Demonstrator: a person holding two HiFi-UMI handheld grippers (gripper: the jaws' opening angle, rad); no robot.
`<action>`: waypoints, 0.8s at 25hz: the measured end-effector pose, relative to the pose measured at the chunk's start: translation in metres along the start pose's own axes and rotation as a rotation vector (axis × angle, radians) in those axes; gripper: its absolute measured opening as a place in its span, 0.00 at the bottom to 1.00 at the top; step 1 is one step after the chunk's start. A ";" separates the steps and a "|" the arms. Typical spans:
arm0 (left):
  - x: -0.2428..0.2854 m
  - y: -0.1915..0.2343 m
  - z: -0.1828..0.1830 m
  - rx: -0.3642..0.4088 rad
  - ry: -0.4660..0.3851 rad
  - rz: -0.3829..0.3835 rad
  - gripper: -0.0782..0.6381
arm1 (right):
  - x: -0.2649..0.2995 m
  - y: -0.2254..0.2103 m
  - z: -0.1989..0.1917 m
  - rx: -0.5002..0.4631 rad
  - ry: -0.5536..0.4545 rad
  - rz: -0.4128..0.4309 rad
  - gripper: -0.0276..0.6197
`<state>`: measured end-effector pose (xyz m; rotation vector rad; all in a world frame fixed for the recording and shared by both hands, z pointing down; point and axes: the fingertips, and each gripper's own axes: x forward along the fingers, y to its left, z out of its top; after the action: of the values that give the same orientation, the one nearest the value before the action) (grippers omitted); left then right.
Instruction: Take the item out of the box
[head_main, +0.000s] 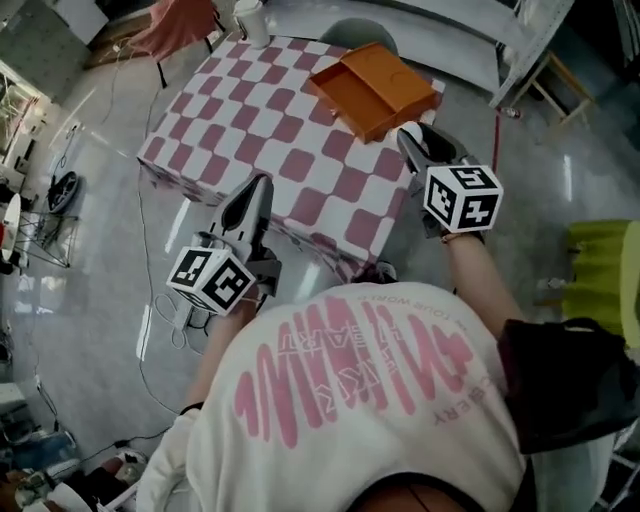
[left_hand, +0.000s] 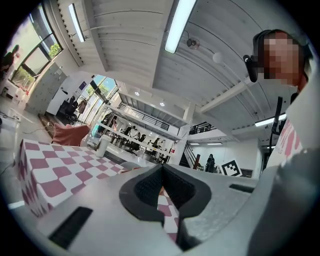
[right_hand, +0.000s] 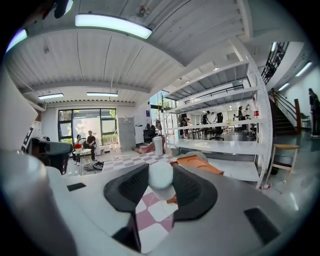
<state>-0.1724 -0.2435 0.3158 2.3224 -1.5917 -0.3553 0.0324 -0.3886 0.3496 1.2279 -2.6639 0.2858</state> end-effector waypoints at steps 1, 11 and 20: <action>-0.002 -0.002 -0.001 -0.001 0.003 -0.012 0.12 | -0.007 0.002 -0.001 0.006 -0.002 -0.010 0.27; -0.025 -0.015 -0.013 0.005 0.035 -0.137 0.12 | -0.069 0.031 -0.031 0.079 -0.026 -0.081 0.27; -0.037 -0.034 -0.039 0.001 0.118 -0.230 0.12 | -0.120 0.053 -0.063 0.118 0.011 -0.133 0.27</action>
<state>-0.1424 -0.1931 0.3400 2.4834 -1.2748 -0.2616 0.0738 -0.2516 0.3746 1.4259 -2.5734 0.4324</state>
